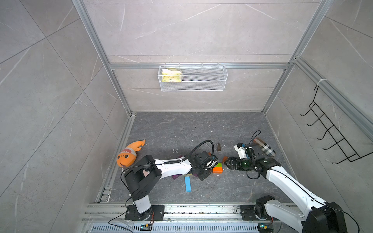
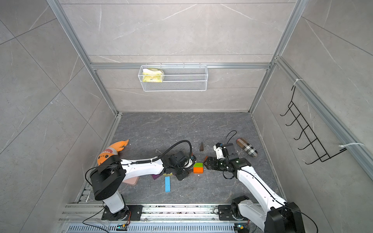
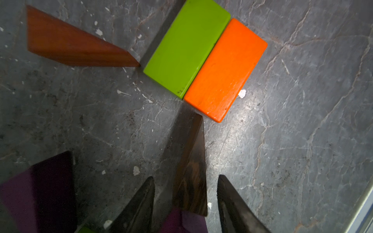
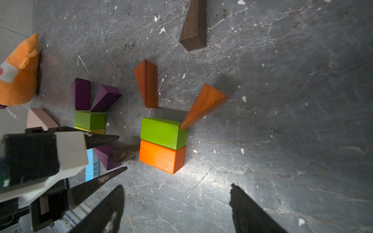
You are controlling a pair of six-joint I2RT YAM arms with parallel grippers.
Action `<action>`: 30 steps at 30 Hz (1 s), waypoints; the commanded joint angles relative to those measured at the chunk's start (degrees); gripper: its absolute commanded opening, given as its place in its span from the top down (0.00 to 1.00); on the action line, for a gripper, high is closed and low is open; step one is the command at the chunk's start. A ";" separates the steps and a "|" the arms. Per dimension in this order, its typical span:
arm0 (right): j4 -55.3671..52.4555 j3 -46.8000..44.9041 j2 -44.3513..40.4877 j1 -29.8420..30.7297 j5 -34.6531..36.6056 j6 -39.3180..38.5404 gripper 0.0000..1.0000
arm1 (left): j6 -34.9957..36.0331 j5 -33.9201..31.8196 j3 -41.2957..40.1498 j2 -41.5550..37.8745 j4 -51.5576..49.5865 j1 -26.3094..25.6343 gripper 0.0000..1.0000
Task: Assemble a small pinwheel with building blocks
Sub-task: Assemble the building block at the center of the board.
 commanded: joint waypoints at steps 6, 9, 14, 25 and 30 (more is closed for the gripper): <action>-3.05 4.51 0.48 0.12 2.24 0.15 0.18 | 2.65 1.92 3.84 -3.77 1.06 -0.22 0.51; -3.20 4.52 0.83 0.10 2.19 0.05 0.18 | 2.44 0.95 4.22 -3.60 1.47 -0.10 0.56; -3.34 4.03 0.95 0.12 2.19 -0.38 0.18 | 1.34 -3.82 8.80 1.60 -2.97 -0.06 0.69; -3.83 3.90 0.86 0.07 2.27 -1.18 0.18 | 0.79 -4.78 10.78 5.78 -3.21 0.00 0.75; -3.78 3.89 1.19 0.11 2.26 -1.36 0.18 | 0.60 -5.01 10.87 6.69 -3.47 0.02 0.75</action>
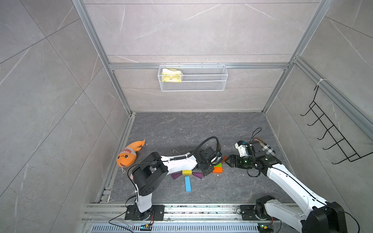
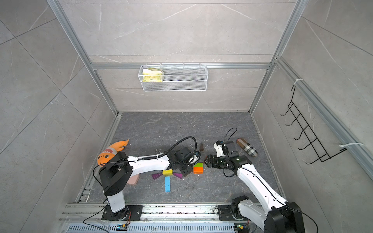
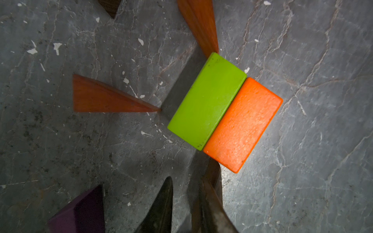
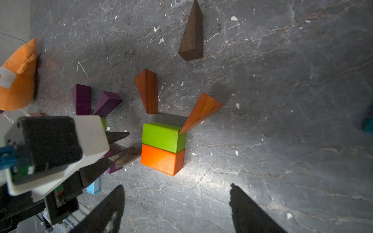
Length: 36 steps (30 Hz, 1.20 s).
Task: Assemble a small pinwheel with building blocks
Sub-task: Assemble the building block at the center of the board, then pick up the building block from the center of the board.
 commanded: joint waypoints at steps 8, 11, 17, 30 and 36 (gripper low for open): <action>-1.27 0.72 0.80 0.07 0.90 -1.31 0.18 | -0.55 0.60 2.05 0.96 -0.36 0.09 0.72; -1.26 0.68 0.80 0.10 0.90 -1.31 0.18 | -0.48 0.99 2.26 1.20 -0.35 0.09 0.72; -1.39 0.81 0.71 0.08 1.07 -1.31 0.18 | -0.53 0.41 2.47 1.17 -0.84 0.04 0.71; 5.09 9.41 16.36 1.63 9.13 2.48 0.25 | -1.26 -8.58 -1.20 -13.62 1.91 2.90 0.49; 6.65 17.35 27.59 6.43 14.41 3.03 0.29 | -3.22 0.79 -8.62 -25.97 5.33 6.12 0.00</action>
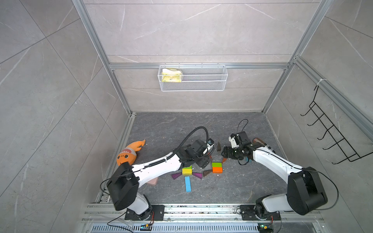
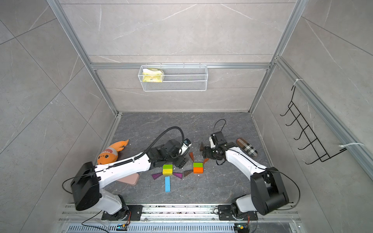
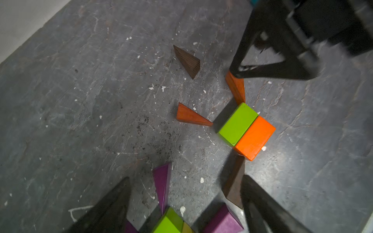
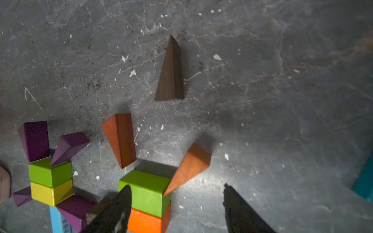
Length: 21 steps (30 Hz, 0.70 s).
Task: Assemble a small pinwheel with building blocks
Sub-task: Pick up the building block from the center of the board.
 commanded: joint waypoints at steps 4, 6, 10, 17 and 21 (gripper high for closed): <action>0.47 9.55 10.07 4.75 9.38 1.88 0.31 | -1.46 14.36 -3.88 -8.24 1.31 4.80 0.00; -1.10 12.23 12.80 5.45 12.55 2.64 0.32 | -0.87 17.01 -3.75 -9.29 -0.30 6.20 0.00; -3.45 14.98 16.00 6.00 18.25 4.54 0.33 | 0.62 18.27 -4.17 -10.42 -2.06 7.73 0.00; -3.13 17.33 19.53 6.37 18.35 5.55 0.38 | 1.12 20.63 -5.77 -11.05 -1.41 10.44 0.00; -2.44 18.17 21.34 6.43 17.01 6.31 0.43 | 1.12 22.12 -6.31 -11.06 -0.68 11.08 0.00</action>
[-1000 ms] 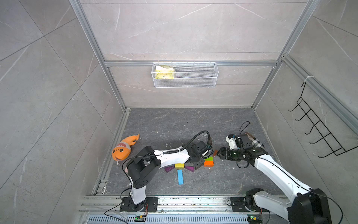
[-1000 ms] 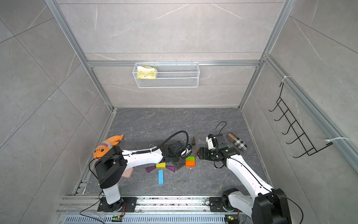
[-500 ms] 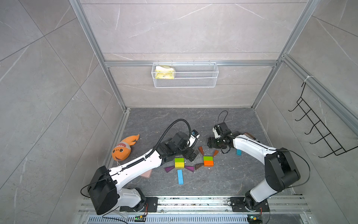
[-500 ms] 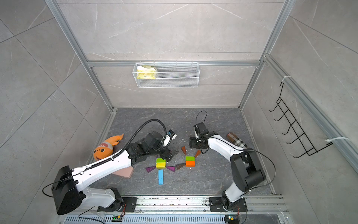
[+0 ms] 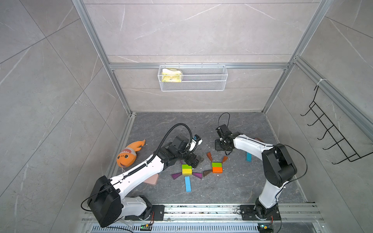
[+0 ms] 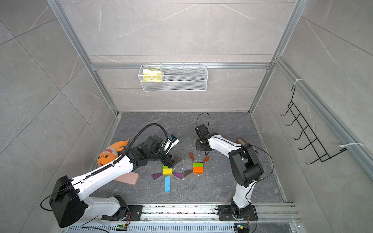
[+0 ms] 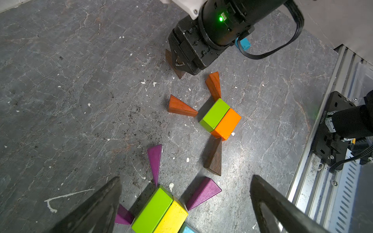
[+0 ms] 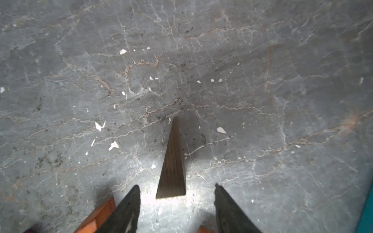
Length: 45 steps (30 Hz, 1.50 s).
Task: Assemble a small pinwheel with building blocks
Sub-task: Pick up the building block from the center of the board.
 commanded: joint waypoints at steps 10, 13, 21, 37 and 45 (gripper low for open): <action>-1.96 3.95 4.43 1.07 0.38 2.39 0.67 | 1.28 3.82 -0.37 -1.65 0.73 0.54 0.00; -2.56 4.09 4.94 1.12 0.38 2.66 0.69 | 1.34 4.04 -0.22 -1.53 0.73 0.57 0.00; -3.66 4.23 5.60 1.08 -0.01 2.48 0.66 | 1.29 4.14 -0.11 -1.55 0.67 0.58 0.00; 1.49 1.43 1.15 0.73 2.34 -9.29 0.87 | 0.01 3.69 0.87 -4.23 -1.81 0.68 0.00; 8.45 -4.25 -7.73 -2.03 -0.97 -27.13 0.91 | -3.77 6.05 -2.30 -9.30 -4.73 1.21 0.00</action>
